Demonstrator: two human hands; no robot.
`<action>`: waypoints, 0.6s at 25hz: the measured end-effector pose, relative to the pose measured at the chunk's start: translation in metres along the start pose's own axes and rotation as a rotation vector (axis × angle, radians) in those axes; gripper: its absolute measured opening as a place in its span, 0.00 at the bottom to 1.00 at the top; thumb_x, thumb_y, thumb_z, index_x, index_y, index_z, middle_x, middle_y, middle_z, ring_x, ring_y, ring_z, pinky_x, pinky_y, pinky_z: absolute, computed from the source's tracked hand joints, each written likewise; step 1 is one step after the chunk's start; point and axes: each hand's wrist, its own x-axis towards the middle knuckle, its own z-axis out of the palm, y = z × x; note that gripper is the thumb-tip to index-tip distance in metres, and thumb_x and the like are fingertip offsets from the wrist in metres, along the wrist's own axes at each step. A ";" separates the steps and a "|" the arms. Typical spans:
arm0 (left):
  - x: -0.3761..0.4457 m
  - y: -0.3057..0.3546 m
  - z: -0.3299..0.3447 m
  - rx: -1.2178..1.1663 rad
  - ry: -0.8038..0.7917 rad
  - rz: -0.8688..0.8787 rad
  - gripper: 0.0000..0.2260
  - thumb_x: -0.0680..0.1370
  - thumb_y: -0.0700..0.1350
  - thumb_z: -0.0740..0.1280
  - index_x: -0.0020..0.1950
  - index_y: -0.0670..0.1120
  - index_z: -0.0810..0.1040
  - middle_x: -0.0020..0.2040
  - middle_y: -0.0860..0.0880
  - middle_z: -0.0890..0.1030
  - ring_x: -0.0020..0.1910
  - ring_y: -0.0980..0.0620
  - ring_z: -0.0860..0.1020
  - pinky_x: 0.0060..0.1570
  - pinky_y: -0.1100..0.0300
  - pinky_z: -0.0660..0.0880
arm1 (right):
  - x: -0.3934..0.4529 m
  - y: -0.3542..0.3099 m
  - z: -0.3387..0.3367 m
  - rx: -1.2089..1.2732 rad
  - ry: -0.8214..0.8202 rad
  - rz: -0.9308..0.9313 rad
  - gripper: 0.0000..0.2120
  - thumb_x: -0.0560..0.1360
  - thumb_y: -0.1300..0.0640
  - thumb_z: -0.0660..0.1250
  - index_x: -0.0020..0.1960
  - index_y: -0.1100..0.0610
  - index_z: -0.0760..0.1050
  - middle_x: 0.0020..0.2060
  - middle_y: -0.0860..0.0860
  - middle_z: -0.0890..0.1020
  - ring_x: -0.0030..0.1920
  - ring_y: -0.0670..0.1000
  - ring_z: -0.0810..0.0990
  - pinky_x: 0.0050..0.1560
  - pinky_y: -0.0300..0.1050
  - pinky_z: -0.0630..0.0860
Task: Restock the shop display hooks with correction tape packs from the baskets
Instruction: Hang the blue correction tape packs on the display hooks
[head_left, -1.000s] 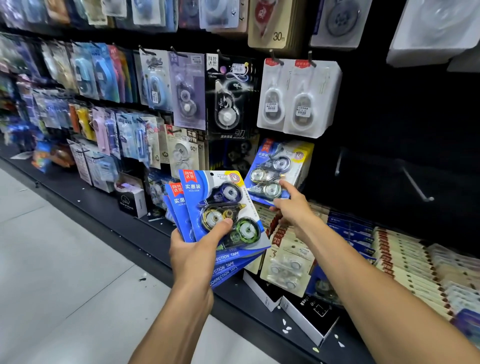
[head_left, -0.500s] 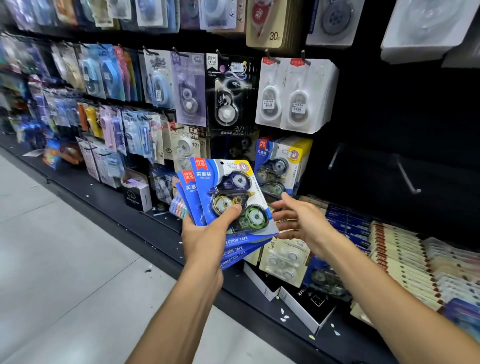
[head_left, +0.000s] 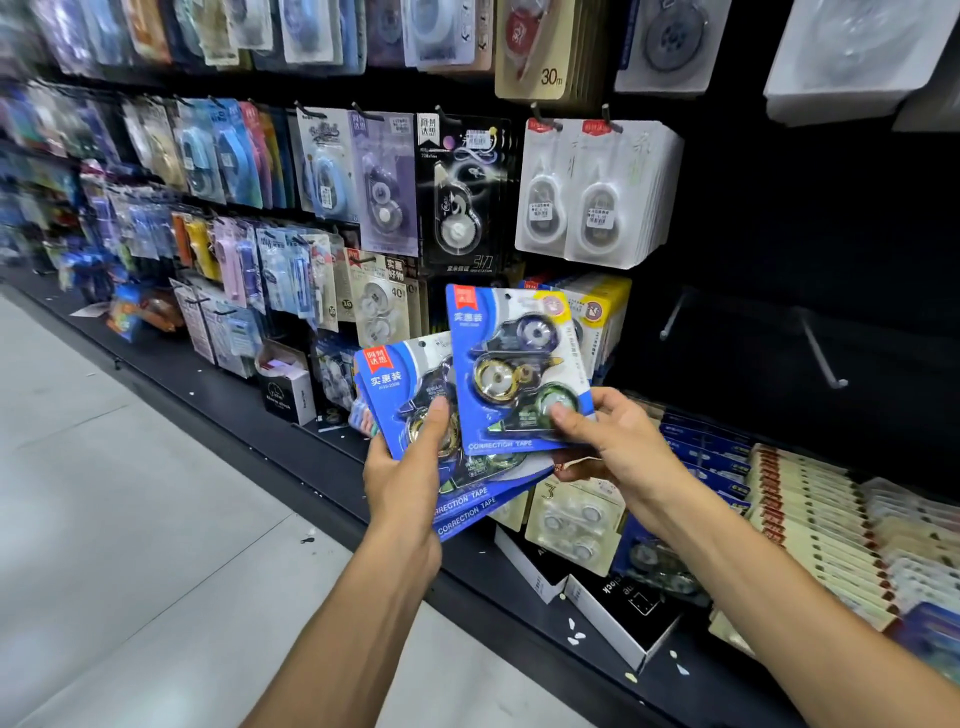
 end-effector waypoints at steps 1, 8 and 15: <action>0.003 -0.003 0.000 0.018 0.049 0.016 0.17 0.73 0.52 0.79 0.58 0.52 0.80 0.51 0.50 0.87 0.48 0.43 0.87 0.49 0.37 0.83 | 0.001 -0.001 -0.001 0.016 0.039 -0.013 0.16 0.76 0.57 0.73 0.59 0.61 0.71 0.40 0.52 0.86 0.30 0.50 0.81 0.26 0.41 0.78; 0.005 0.003 0.002 0.156 0.283 0.238 0.17 0.75 0.54 0.75 0.58 0.50 0.74 0.53 0.52 0.81 0.44 0.52 0.79 0.42 0.58 0.75 | 0.021 0.003 -0.009 -0.234 0.399 -0.128 0.11 0.77 0.51 0.72 0.54 0.50 0.72 0.50 0.53 0.82 0.36 0.51 0.80 0.39 0.52 0.82; 0.001 -0.003 0.010 0.165 0.200 0.229 0.23 0.70 0.60 0.77 0.61 0.55 0.77 0.56 0.54 0.82 0.53 0.49 0.83 0.55 0.46 0.82 | 0.008 0.007 0.004 -0.510 0.365 -0.248 0.26 0.78 0.49 0.69 0.73 0.47 0.64 0.55 0.43 0.76 0.52 0.45 0.73 0.53 0.45 0.71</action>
